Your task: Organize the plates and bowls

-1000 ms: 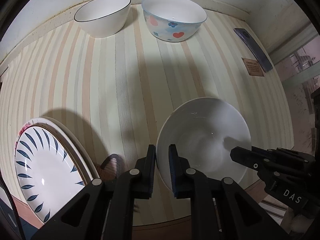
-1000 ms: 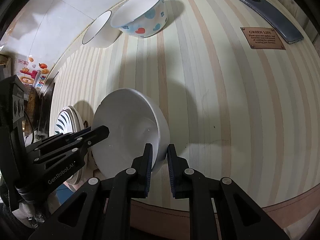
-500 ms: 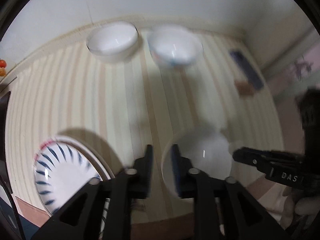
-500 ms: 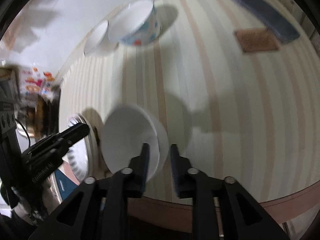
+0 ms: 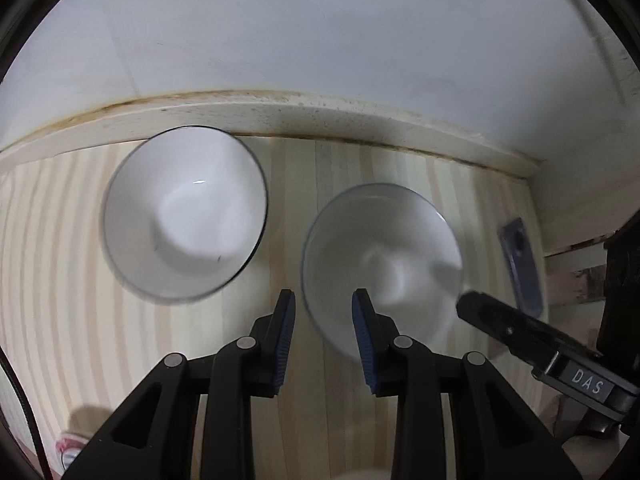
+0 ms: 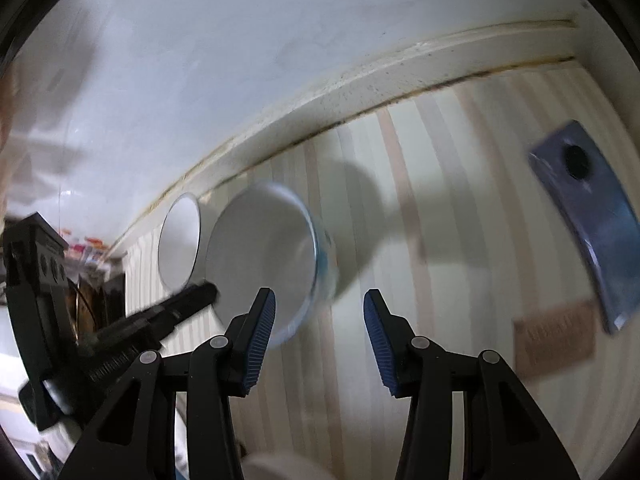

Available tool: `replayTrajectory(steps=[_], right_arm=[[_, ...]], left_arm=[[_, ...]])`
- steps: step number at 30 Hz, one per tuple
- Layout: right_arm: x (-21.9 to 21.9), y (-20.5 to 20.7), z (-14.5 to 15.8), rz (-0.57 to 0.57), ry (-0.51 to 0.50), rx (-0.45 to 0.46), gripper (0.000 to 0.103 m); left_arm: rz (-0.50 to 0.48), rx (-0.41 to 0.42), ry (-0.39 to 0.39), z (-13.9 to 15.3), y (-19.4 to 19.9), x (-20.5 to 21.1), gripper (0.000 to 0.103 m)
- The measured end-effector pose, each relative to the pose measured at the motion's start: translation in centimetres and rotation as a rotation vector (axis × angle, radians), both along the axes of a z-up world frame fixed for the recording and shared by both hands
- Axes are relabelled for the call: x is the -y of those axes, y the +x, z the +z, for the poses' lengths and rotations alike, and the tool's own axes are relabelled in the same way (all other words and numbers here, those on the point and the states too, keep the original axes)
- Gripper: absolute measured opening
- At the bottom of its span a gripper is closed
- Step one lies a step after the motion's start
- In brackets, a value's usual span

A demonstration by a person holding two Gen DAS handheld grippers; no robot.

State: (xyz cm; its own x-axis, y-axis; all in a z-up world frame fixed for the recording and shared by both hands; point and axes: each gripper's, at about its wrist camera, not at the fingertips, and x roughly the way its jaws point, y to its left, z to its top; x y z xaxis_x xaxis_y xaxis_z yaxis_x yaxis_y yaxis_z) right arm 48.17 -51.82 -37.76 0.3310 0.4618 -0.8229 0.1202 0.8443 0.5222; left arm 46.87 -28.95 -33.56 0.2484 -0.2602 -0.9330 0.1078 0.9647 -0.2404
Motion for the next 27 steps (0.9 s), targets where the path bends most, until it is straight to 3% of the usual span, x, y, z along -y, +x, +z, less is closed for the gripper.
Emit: replayTrajectory(steps=[2,3,5,17,27], right_arm=[[-0.3,1.4,-1.2,-0.009,0.01,-0.02,0.045],[-0.4,1.8,-1.7,-0.013,0.015,-0.023,0.03],[-0.9,2.2,-2.5,-0.013,0.005,-0.025,0.015],[-2.2,2.0,-2.4,-0.008,-0.06,0.003,0.015],[-1.7,-3.2,1.7,-0.002,-0.045,0.019,0.015]], left_arm=[[-0.006,0.002,0.008,-0.7,0.7,0.5,0.027],[-0.007,0.008,0.017,-0.9,0.9,0.5,0.026],[-0.006,0.026,0.037,-1.1,1.2,0.9,0.019],[-0.01,0.059,0.048,0.5,0.1,1.1,0.016],[-0.046,0.086,0.021,4.2,-5.1,0.5,0.016]])
